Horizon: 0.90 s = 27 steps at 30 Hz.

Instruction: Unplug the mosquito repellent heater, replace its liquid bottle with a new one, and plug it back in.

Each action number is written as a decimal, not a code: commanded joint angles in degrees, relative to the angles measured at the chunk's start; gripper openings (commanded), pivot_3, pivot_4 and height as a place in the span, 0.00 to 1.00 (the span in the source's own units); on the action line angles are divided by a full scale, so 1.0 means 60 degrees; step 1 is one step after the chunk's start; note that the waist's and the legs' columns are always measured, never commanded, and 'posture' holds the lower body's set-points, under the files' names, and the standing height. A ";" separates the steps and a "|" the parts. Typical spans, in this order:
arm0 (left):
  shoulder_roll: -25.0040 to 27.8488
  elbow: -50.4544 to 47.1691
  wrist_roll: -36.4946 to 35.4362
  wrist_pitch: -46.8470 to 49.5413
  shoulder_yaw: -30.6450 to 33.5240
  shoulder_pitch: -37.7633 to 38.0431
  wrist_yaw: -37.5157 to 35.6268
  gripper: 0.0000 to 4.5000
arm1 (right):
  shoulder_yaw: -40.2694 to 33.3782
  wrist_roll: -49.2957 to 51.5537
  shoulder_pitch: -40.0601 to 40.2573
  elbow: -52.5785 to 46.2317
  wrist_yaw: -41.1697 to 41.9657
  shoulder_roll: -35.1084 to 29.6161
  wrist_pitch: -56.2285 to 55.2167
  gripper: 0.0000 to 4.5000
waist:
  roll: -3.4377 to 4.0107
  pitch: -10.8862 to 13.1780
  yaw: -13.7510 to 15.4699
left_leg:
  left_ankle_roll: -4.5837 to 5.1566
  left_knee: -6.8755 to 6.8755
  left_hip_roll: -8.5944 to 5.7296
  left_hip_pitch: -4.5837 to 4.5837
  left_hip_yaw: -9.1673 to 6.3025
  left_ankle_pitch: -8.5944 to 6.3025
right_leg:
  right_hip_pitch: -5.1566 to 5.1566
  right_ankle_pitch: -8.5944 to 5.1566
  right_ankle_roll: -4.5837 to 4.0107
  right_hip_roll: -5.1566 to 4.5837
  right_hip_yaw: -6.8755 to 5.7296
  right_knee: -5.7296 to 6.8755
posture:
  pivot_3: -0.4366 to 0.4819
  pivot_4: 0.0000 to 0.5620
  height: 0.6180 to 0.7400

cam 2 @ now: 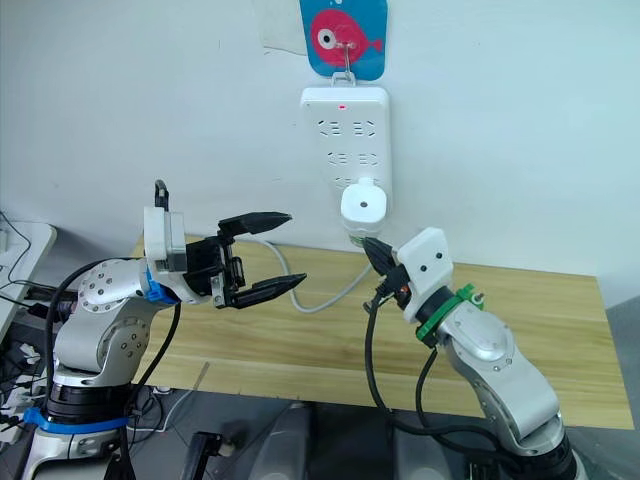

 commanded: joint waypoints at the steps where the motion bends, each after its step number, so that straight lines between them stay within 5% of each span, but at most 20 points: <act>1: -0.0040 -0.0148 -0.0008 -0.0197 -0.0009 -0.0023 0.0004 1.00 | -0.0266 0.0124 -0.0079 -0.0468 0.0093 0.0152 -0.0085 0.01 | 0.0000 0.0000 -0.0003 | 0.0002 0.0000 0.0000 0.0000 0.0001 -0.0001 | 0.0000 0.0000 0.0000 0.0000 0.0000 0.0000 | 0.66 0.50 1.00; 27: -0.0020 -0.0121 -0.0006 -0.0355 -0.0118 -0.0008 -0.0008 1.00 | -0.0281 -0.0196 -0.0580 -0.0180 0.0005 0.0666 0.0313 0.01 | 0.0001 0.0001 -0.0006 | 0.0006 -0.0001 0.0001 0.0000 -0.0001 -0.0003 | 0.0000 0.0000 0.0000 0.0001 0.0000 0.0000 | 0.66 0.52 1.00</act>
